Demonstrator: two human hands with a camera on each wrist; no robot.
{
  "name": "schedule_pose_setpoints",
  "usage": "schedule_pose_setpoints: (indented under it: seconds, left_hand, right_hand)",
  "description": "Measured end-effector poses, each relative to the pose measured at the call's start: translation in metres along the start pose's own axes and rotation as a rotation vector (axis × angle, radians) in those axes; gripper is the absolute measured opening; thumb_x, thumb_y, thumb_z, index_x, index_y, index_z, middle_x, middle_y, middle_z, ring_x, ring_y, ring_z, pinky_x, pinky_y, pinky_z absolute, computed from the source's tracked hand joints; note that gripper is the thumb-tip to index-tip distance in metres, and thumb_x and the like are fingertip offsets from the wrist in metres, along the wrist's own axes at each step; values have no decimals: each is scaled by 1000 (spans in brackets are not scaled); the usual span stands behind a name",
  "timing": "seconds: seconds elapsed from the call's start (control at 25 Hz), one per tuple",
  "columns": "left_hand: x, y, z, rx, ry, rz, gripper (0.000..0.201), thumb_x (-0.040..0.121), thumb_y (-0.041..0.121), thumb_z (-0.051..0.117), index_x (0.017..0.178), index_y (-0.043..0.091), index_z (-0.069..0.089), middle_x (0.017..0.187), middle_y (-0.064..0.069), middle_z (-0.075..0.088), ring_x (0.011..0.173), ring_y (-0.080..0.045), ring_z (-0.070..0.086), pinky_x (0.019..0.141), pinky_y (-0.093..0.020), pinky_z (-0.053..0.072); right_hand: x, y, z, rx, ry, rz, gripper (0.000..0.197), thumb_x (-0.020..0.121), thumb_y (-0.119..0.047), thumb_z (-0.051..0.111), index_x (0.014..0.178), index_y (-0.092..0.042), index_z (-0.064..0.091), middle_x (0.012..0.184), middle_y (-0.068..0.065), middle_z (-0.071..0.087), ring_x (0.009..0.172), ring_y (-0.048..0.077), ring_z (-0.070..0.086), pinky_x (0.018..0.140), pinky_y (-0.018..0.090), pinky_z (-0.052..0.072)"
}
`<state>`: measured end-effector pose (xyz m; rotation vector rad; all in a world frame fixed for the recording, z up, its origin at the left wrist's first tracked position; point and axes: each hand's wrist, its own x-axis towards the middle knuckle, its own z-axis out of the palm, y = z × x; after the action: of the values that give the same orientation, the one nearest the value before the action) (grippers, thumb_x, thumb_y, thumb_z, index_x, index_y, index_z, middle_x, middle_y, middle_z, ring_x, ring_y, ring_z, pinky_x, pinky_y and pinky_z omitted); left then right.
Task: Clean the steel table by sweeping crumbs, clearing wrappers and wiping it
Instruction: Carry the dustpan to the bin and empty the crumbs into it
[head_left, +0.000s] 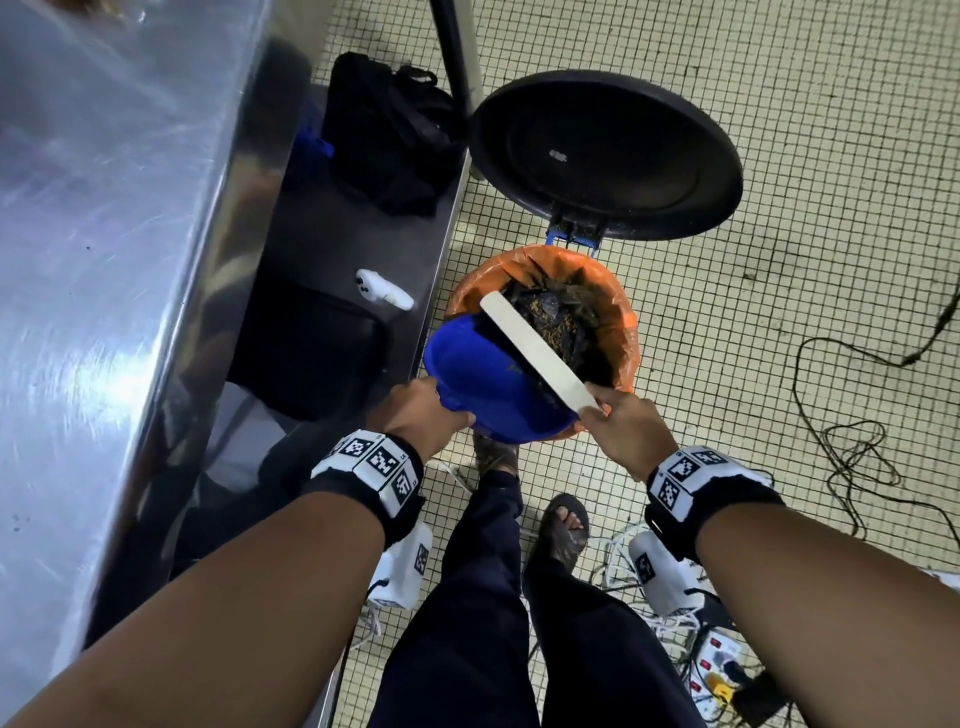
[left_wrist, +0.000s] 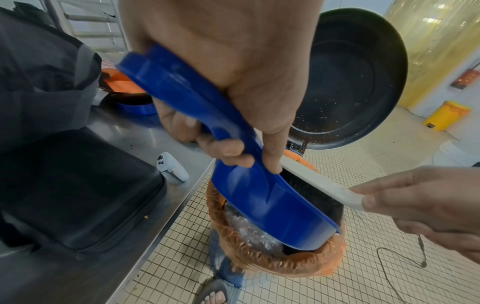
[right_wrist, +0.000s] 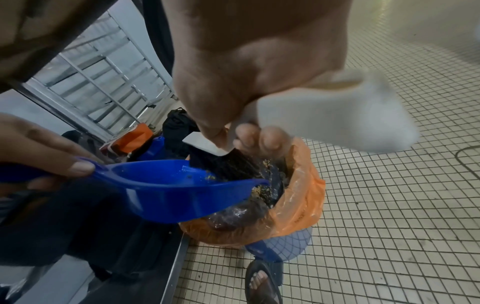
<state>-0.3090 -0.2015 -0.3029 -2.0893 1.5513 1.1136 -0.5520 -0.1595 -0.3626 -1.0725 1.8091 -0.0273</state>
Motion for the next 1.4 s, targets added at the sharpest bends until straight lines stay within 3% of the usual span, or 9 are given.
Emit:
schedule_pose_setpoints:
  seconds: [0.28,0.36,0.48,0.68,0.92,1.08,1.16,1.28,1.4]
  left_hand:
    - [2,2,-4,-6,21,9,25,80,44,70,97,26,63,88,4,67,78,-18,63,73,-31,54]
    - [3,3,-7,12,25,3,25,80,44,70,96,27,63,84,4,66,77,-17,63,71,-30,54]
    - [2,5,-5,40,33,-2,24,80,43,71,96,26,63,78,7,62,72,-15,60,64,-26,47]
    - [3,7,7,-20,3,9,22,79,42,71,95,29,64,79,6,65,73,-14,63,71,-32,56]
    - [8,10,-1,-1,18,13,24,77,44,72,91,29,63,80,6,66,72,-15,63,68,-29,54]
    - [4,10,2,24,-4,22,22,80,43,71,93,27,63,77,5,65,70,-14,63,65,-28,53]
    - [3,10,7,5,-21,16,21,81,41,70,95,27,63,77,4,66,72,-14,64,70,-32,57]
    - [3,8,9,-6,-22,16,22,81,41,70,97,27,62,79,5,66,75,-15,65,74,-36,58]
    - [5,6,4,14,7,9,26,78,44,72,97,28,62,80,8,64,74,-15,63,69,-31,54]
  right_hand:
    - [-2,1,1,-35,-45,-91,43,95,-35,52,138,-27,52,103,14,69,65,15,52,67,18,40]
    - [-6,10,3,-61,-59,-78,44,95,-34,53,138,-25,53,94,9,65,70,18,53,65,19,39]
    - [-4,14,0,-64,-36,-22,45,95,-35,49,140,-27,49,100,14,67,75,25,59,68,26,44]
    - [5,1,-2,-20,7,-33,46,95,-34,48,141,-30,47,112,16,66,99,28,60,80,26,45]
    - [-2,14,-11,-89,-78,-91,43,95,-34,54,137,-28,53,97,8,67,56,6,53,51,11,36]
    - [2,25,-12,-118,-23,-54,46,95,-35,51,140,-24,50,90,14,66,65,19,57,67,22,42]
    - [4,24,-12,-67,2,-8,47,94,-37,49,140,-27,49,86,10,63,58,17,56,61,23,44]
    - [2,23,-13,28,23,16,44,93,-36,52,136,-30,53,63,-5,55,37,7,48,42,20,41]
    - [-3,29,-14,-28,-54,-44,42,91,-35,57,132,-30,58,49,-9,53,34,4,45,42,15,40]
